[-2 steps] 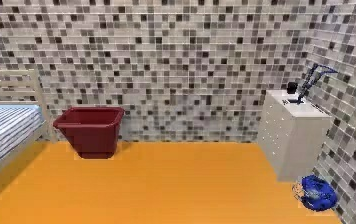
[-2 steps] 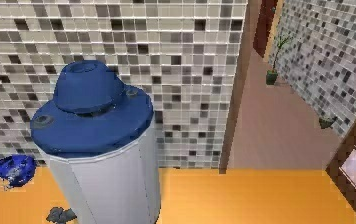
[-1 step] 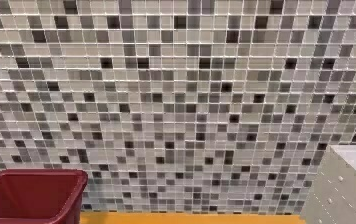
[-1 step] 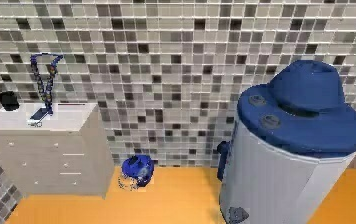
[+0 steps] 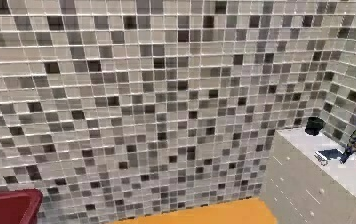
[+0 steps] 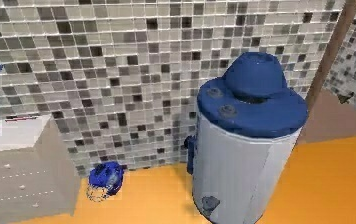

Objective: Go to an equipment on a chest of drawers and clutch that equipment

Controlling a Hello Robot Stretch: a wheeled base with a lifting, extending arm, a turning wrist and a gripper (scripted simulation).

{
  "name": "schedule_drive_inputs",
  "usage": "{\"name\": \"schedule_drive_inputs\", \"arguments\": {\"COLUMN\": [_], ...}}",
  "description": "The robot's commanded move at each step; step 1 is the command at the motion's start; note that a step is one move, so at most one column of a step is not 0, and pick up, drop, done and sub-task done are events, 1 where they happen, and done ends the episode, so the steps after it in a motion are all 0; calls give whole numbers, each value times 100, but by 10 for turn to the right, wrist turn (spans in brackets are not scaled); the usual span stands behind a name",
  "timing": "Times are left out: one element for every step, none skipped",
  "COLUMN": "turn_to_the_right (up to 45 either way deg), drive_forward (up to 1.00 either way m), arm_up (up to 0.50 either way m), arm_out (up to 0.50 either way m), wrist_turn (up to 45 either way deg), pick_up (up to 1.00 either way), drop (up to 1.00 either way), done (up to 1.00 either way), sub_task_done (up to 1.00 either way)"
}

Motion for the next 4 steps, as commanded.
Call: {"name": "schedule_drive_inputs", "arguments": {"turn_to_the_right": [0, 450, 330, 0], "drive_forward": [15, 0, 0, 25], "arm_up": [0, 0, 0, 0], "arm_out": [0, 0, 0, 0], "wrist_turn": [0, 0, 0, 0], "pick_up": [0, 0, 0, 0], "drop": [0, 0, 0, 0], "done": [0, 0, 0, 0], "sub_task_done": [0, 0, 0, 0]}}
